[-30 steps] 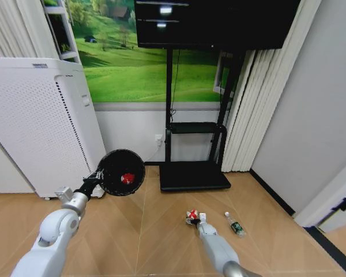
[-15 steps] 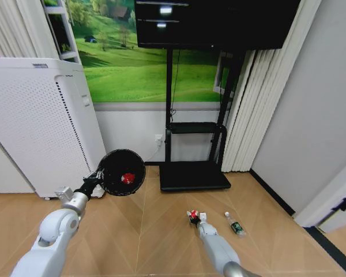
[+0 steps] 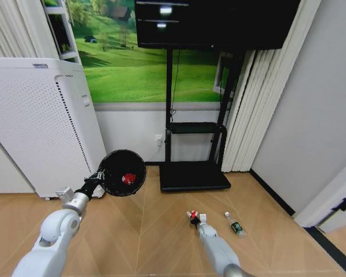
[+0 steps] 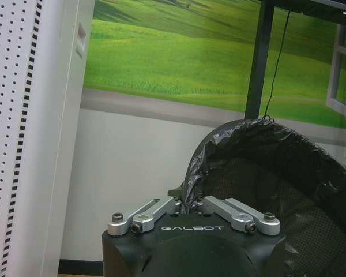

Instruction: Pick up the trash bin and place the garbage on the floor into it.

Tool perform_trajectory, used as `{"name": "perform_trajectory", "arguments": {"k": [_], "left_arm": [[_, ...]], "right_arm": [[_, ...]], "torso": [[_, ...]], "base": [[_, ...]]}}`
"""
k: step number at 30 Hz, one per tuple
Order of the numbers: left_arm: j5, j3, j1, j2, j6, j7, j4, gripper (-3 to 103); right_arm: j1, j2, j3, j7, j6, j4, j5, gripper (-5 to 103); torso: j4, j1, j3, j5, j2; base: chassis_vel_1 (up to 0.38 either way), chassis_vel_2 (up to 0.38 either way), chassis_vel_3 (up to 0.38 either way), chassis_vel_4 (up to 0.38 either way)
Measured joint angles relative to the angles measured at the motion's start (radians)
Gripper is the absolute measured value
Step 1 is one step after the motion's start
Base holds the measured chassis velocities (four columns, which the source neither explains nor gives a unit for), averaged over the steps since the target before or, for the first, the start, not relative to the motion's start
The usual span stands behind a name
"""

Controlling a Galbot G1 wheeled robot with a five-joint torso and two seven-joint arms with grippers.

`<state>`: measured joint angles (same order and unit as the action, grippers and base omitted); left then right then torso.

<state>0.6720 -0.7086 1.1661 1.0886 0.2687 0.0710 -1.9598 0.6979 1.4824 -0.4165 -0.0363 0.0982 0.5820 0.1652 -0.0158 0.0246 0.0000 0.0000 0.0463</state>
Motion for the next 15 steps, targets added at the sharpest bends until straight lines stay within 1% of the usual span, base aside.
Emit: {"name": "perform_trajectory", "arguments": {"k": [4, 5, 7, 8, 11, 13, 15], "left_arm": [[-0.005, 0.000, 0.006, 0.003, -0.002, 0.004, 0.002, 4], [-0.005, 0.000, 0.006, 0.003, -0.002, 0.004, 0.002, 4], [-0.007, -0.004, 0.014, 0.006, -0.003, 0.004, 0.001, 4], [-0.007, -0.004, 0.014, 0.006, -0.003, 0.004, 0.001, 4], [-0.008, -0.008, 0.021, 0.008, -0.004, 0.004, -0.004, 4], [-0.009, -0.009, 0.022, 0.009, -0.004, 0.004, -0.003, 4], [-0.018, -0.015, 0.026, 0.013, -0.006, 0.006, 0.003, 4]], "right_arm": [[0.057, -0.020, -0.016, 0.015, 0.035, 0.130, 0.060, 29], [0.057, -0.020, -0.016, 0.015, 0.035, 0.130, 0.060, 29], [0.077, -0.029, -0.024, 0.018, 0.046, 0.186, 0.081, 29], [0.077, -0.029, -0.024, 0.018, 0.046, 0.186, 0.081, 29], [0.099, -0.058, -0.046, 0.016, 0.040, 0.266, 0.133, 29], [0.105, -0.063, -0.055, 0.011, 0.038, 0.285, 0.142, 29], [0.131, -0.072, -0.101, -0.016, 0.035, 0.361, 0.151, 29]], "torso": [[0.0000, 0.000, 0.000, 0.0000, 0.000], [0.0000, 0.000, 0.000, 0.0000, 0.000], [-0.0001, 0.000, 0.000, 0.0001, 0.000], [-0.0001, 0.000, 0.000, 0.0001, 0.000], [0.0002, 0.000, 0.000, 0.0003, 0.000], [0.0000, 0.000, 0.000, 0.0002, 0.000], [0.0000, 0.000, 0.000, 0.0000, 0.000]], "base": [[0.000, 0.000, 0.000, 0.000], [0.000, 0.000, 0.000, 0.000], [0.000, 0.000, 0.000, 0.000], [0.000, 0.000, 0.000, 0.000], [0.000, 0.000, 0.000, 0.000], [0.000, 0.000, 0.000, 0.000], [0.000, 0.000, 0.000, 0.000]]}}
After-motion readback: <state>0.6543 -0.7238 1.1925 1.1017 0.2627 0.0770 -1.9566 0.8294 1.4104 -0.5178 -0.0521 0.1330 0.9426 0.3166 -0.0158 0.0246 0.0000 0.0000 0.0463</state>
